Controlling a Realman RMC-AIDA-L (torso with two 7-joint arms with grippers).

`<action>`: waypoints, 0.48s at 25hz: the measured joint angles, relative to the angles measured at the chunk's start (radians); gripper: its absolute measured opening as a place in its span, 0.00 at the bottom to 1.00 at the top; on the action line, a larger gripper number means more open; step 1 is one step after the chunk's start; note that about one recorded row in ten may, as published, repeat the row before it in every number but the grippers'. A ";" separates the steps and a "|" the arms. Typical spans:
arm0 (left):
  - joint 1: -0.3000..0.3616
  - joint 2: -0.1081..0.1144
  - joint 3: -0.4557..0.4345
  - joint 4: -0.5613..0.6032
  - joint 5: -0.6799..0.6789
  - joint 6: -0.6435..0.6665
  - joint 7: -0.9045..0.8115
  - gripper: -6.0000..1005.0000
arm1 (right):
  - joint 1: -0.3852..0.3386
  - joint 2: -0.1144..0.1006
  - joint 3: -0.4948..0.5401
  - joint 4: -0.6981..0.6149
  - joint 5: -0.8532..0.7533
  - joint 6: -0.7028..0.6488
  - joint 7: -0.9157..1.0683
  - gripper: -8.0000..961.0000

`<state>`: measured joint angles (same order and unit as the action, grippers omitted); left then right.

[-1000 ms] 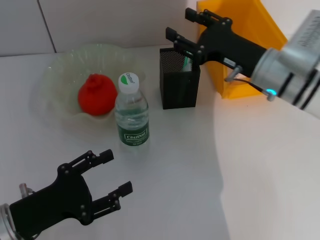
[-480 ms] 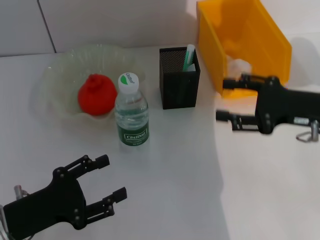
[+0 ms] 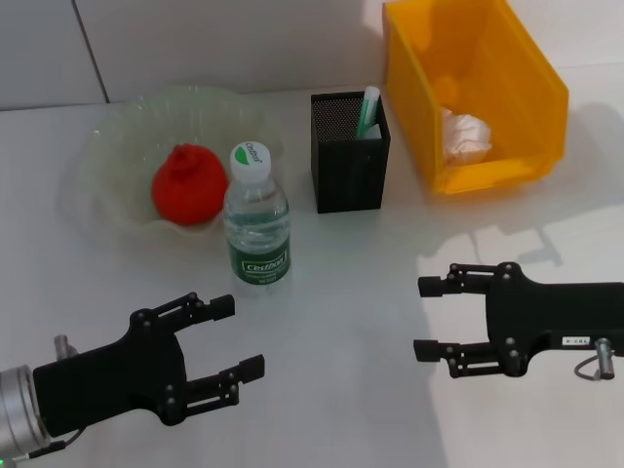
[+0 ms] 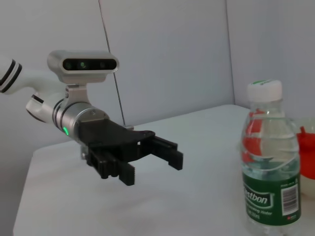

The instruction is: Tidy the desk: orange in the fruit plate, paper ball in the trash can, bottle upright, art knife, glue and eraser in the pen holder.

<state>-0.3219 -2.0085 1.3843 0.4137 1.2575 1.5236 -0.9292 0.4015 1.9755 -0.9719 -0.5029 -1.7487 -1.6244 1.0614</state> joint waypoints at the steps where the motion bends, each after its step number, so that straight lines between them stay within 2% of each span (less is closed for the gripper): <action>1: 0.000 0.000 0.000 0.000 0.000 0.000 0.000 0.78 | -0.001 0.003 -0.002 0.000 -0.003 0.000 -0.001 0.79; 7: -0.003 0.001 -0.007 -0.002 0.010 -0.002 -0.005 0.78 | 0.005 0.023 -0.005 -0.003 -0.046 0.001 -0.026 0.79; 12: 0.000 0.001 -0.007 -0.006 0.011 0.000 -0.018 0.78 | 0.017 0.024 -0.004 0.000 -0.051 0.002 -0.028 0.79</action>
<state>-0.3220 -2.0074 1.3776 0.4074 1.2685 1.5236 -0.9477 0.4183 1.9998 -0.9762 -0.5024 -1.7995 -1.6229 1.0339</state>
